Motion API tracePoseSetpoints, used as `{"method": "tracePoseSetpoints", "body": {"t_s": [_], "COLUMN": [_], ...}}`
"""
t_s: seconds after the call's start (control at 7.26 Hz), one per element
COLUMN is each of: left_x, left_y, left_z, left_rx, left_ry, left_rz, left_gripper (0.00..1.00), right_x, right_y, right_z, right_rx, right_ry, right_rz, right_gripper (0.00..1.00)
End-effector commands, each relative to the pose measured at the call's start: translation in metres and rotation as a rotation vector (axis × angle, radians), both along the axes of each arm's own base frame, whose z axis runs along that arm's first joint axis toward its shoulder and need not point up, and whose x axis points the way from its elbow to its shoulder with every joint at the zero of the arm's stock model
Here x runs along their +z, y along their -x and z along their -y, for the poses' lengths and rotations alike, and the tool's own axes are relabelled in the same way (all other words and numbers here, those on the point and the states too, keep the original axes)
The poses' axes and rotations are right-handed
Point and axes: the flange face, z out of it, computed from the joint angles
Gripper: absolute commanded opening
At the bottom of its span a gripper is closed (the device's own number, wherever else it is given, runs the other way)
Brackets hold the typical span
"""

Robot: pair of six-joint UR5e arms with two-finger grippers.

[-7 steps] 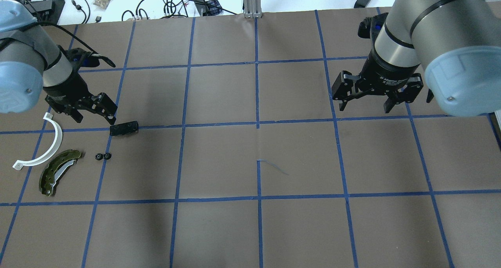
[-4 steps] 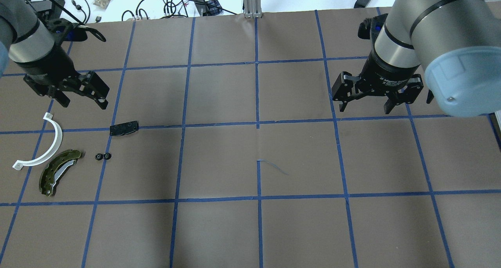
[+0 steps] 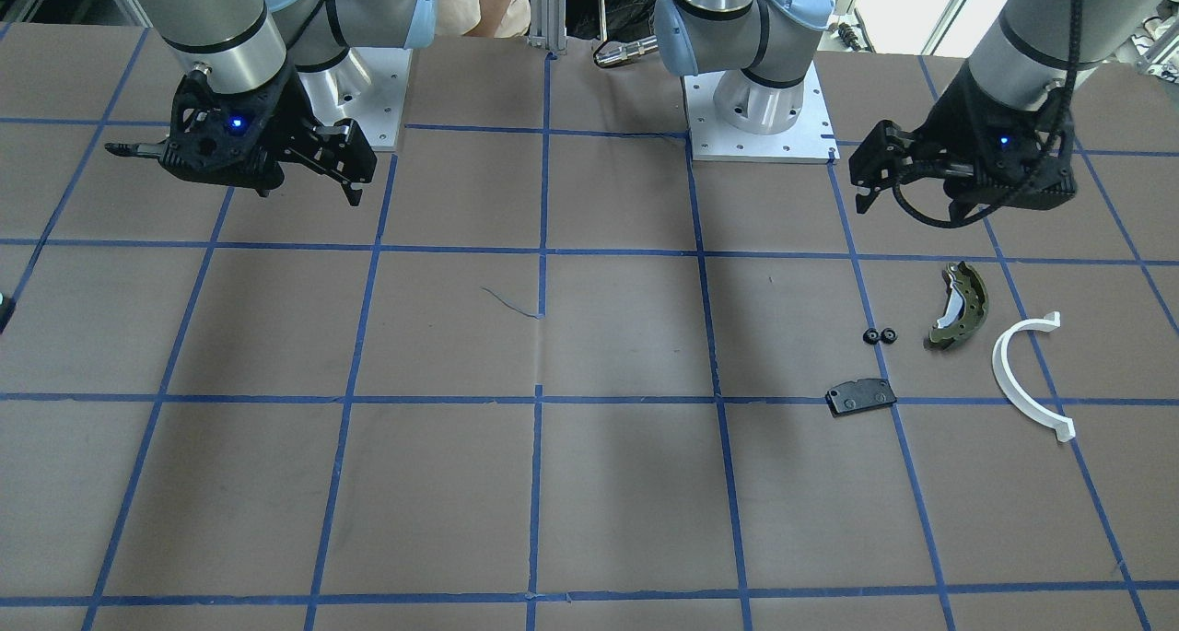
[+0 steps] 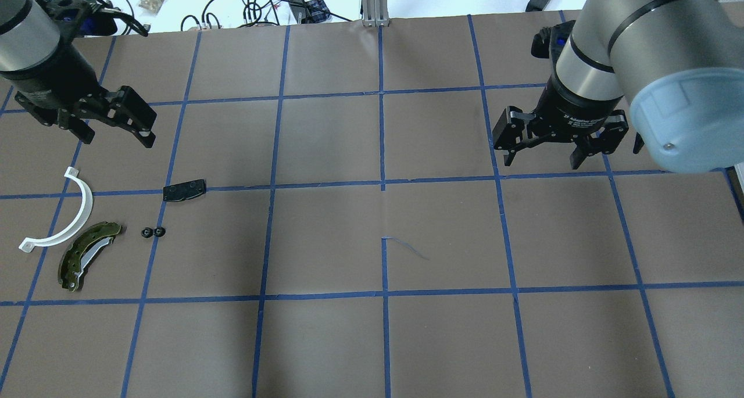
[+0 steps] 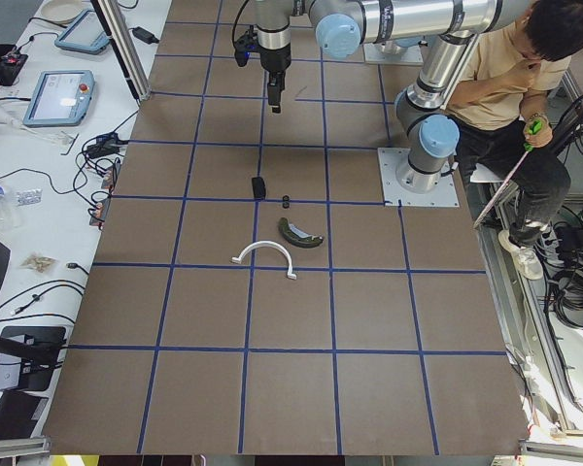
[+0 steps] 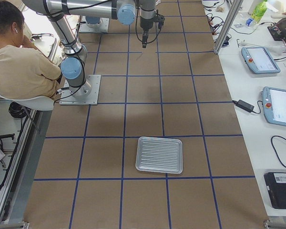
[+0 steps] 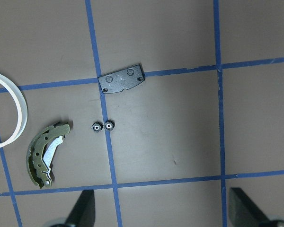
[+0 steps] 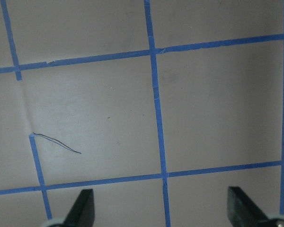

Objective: Place bearing gear from tray to pile

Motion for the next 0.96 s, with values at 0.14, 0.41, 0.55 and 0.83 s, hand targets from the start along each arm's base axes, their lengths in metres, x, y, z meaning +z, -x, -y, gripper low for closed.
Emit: {"method": "tracePoseSetpoints", "body": {"t_s": [0.14,0.41,0.55,0.83], "left_x": [0.003,0.0,0.0,0.001], "left_y": [0.101,0.113,0.114,0.113], "left_z": [-0.01,-0.011,-0.011,-0.01], "left_rx": [0.082,0.077,0.066,0.075], "left_ry": [0.023,0.016,0.017,0.028], "left_rz": [-0.002,-0.014,-0.014,-0.013], "left_gripper": [1.0,1.0,1.0,1.0], "right_x": [0.0,0.0,0.0,0.0], "right_y": [0.0,0.0,0.0,-0.001], "right_z": [0.0,0.0,0.0,0.001], "right_rx": [0.002,0.003,0.002,0.004], "right_ry": [0.003,0.0,0.002,0.005], "right_rz": [0.003,0.0,0.001,0.006], "right_gripper": [1.0,1.0,1.0,1.0]}}
